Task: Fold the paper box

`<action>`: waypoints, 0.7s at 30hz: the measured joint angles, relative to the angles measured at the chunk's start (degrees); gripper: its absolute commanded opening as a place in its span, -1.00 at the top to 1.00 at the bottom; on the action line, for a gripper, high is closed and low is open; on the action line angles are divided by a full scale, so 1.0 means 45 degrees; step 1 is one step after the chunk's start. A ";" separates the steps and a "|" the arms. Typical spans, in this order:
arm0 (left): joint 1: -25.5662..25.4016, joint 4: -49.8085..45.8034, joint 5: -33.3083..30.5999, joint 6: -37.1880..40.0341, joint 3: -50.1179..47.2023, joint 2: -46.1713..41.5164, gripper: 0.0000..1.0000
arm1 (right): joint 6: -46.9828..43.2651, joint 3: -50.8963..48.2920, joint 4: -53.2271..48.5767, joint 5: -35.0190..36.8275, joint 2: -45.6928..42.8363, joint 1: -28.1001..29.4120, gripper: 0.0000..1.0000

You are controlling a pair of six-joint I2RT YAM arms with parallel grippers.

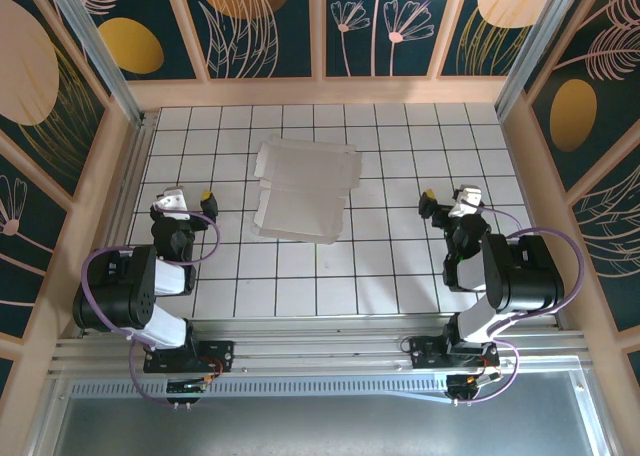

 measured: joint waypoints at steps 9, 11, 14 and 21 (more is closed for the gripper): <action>-0.0034 -0.5513 -0.0651 -0.2749 0.1506 -0.5673 -0.96 | -0.0141 0.5153 -0.6955 -0.2623 -0.2948 0.1462 -0.96; -0.0175 -0.7155 -0.0097 -0.4289 0.2885 -0.6309 -0.88 | -0.0194 0.7344 -0.8325 -0.3735 -0.2239 0.2069 -0.96; -0.1093 -0.9355 0.0835 -0.6222 0.4425 -0.6392 -0.77 | -0.0228 1.1298 -1.0836 -0.5202 -0.0039 0.3011 -0.90; -0.4906 -1.3163 0.2735 -0.9743 0.5115 -0.5100 -0.64 | -0.0248 2.1158 -1.6888 -0.7781 0.7427 0.3570 -0.84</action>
